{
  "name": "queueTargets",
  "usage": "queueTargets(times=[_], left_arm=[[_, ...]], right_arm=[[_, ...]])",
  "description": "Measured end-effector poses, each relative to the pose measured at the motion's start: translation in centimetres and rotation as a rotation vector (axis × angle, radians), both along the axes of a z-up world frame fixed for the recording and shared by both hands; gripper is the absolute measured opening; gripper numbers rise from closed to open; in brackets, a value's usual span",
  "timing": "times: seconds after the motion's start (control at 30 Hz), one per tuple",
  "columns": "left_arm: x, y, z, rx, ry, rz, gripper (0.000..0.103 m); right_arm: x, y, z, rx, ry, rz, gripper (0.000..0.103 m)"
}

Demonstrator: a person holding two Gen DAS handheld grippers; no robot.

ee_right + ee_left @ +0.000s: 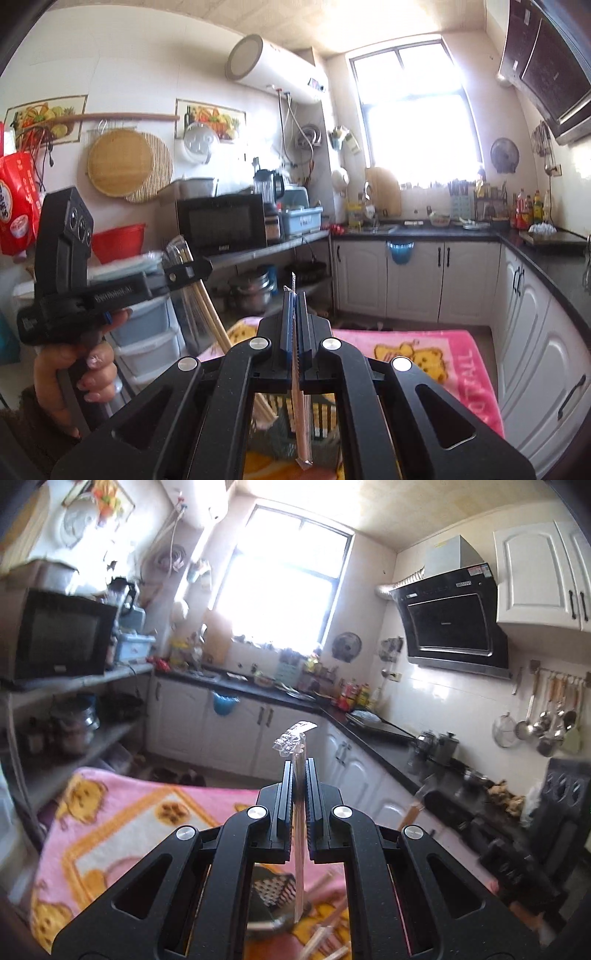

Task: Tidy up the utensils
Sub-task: 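Lift the left tool's chopstick into the basket while the right tool inserts its own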

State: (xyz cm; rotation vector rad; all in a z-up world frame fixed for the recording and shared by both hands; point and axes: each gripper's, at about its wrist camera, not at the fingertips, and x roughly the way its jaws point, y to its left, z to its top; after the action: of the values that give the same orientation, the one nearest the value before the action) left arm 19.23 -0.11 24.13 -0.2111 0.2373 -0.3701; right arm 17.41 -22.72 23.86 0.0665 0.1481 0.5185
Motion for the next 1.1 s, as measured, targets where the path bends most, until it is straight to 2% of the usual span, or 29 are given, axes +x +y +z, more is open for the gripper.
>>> queueTargets(times=[0.2,0.37,0.73,1.1], left_arm=[[1.7,0.0,-0.5,0.027,0.01,0.045,0.003],[3.4,-0.1,-2.0,0.046,0.024,0.064,0.003],[5.9,-0.7,-6.2,0.081,0.057,0.077,0.003],[6.4,-1.5,-9.0,0.094,0.1,0.053,0.003]], right_arm=[[2.4,0.4,1.7,0.02,-0.021,-0.014,0.002],[4.6,1.1,1.4,0.016,-0.005,-0.039,0.002],[8.4,1.7,-2.4,-0.001,0.051,-0.098,0.002],[9.7,2.3,-5.5,-0.011,0.12,-0.097,0.002]])
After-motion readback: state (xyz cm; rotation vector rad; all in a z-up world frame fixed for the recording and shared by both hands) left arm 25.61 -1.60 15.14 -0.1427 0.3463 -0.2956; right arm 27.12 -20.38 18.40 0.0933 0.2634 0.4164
